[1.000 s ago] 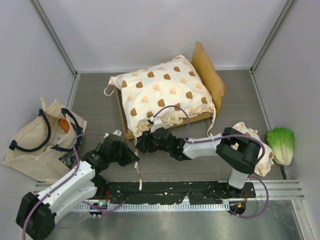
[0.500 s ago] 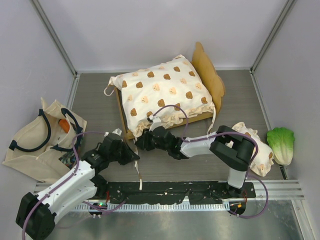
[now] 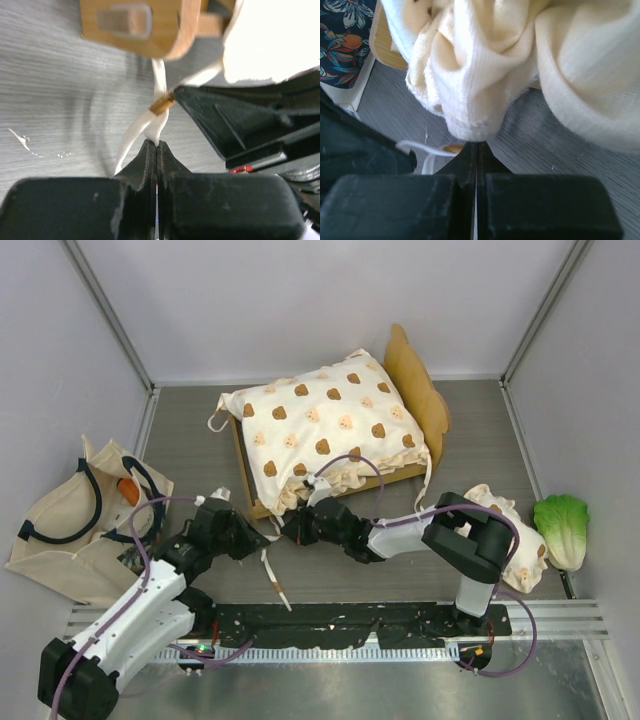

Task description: Set up the pet bed

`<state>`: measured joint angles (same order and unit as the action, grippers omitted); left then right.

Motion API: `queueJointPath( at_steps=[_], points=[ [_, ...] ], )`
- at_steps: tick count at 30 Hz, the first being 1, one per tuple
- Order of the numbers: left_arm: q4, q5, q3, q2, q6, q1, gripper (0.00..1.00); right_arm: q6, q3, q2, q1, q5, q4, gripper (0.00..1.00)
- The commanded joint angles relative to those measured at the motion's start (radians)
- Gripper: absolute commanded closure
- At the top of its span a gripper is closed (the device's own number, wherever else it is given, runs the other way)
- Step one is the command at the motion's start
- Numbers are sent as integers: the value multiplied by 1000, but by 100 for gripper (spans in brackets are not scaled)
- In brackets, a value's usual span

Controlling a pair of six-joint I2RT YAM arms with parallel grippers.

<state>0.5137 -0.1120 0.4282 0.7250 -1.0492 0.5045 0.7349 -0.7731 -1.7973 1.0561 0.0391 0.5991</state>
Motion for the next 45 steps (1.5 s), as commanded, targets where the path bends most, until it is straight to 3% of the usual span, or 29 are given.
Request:
queueJointPath(
  at_steps=[1,6,11,16,31,41,45],
  points=[
    [-96,0,50,25,3,-72,100,-32,21,59,-1,-25,30,99],
    [-301,-15,53,132,-57,-90,100,-51,20,79,10,-68,34,99],
    [-346,-23,99,272,-74,-90,100,-65,29,101,15,-91,62,99],
    [-448,21,66,301,-143,-89,100,-72,32,116,19,-117,70,99],
    [-471,86,46,353,-178,-90,100,-109,34,144,41,-134,165,99],
    [-500,-181,26,424,-48,-77,100,-120,-6,130,39,-99,154,99],
    [-413,-232,55,439,56,-75,100,-129,-11,148,39,-50,149,99]
  ],
)
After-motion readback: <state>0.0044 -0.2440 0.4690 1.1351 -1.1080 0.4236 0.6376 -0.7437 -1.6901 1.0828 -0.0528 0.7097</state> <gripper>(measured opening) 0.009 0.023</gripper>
